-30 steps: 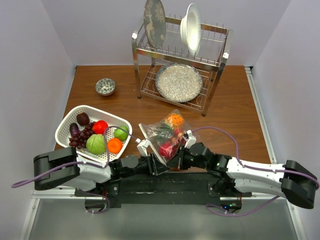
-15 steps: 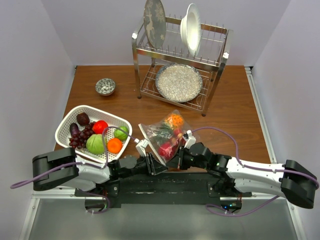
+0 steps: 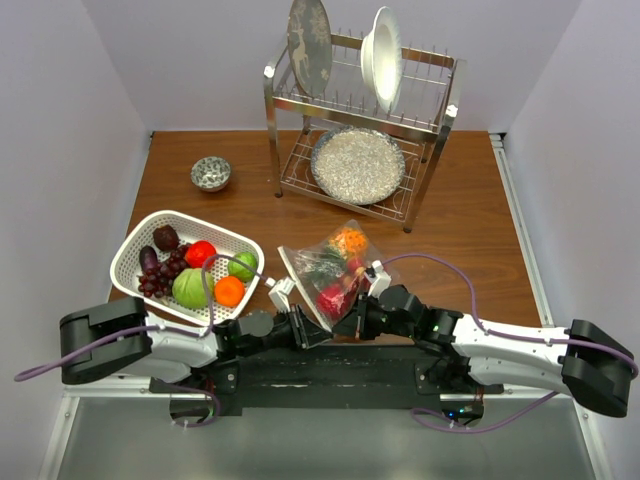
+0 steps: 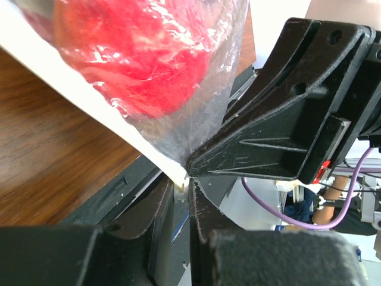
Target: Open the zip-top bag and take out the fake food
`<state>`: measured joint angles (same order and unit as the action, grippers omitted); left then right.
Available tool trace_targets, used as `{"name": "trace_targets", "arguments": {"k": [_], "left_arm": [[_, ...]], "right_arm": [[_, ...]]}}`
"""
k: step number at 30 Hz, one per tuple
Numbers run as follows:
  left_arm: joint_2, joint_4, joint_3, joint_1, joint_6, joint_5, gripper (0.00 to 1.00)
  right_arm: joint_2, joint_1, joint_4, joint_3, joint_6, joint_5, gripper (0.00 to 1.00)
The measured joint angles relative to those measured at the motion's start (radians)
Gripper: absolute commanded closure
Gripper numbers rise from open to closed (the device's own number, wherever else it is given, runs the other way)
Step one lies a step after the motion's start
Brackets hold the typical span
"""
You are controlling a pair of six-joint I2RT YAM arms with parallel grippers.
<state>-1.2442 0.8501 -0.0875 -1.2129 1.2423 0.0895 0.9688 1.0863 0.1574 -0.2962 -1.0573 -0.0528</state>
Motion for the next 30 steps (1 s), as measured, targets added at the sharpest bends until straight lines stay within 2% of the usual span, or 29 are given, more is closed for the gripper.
{"name": "trace_targets", "arguments": {"k": [11, 16, 23, 30], "left_arm": [[0.078, -0.084, -0.001, 0.072, 0.003, -0.011, 0.84], [0.146, -0.145, -0.002, 0.152, -0.01, -0.035, 0.84], [0.303, -0.364, -0.065, 0.304, -0.089, -0.066, 0.84], [0.359, -0.571, -0.153, 0.422, -0.176, -0.068, 0.83]], "right_arm": [[-0.026, 0.0, -0.011, -0.002, 0.03, -0.003, 1.0], [-0.07, 0.0, -0.035, -0.002, 0.031, -0.002, 1.0], [-0.169, 0.0, -0.084, 0.002, 0.037, 0.012, 1.0], [-0.232, 0.0, -0.117, 0.021, 0.037, 0.014, 1.0]]}}
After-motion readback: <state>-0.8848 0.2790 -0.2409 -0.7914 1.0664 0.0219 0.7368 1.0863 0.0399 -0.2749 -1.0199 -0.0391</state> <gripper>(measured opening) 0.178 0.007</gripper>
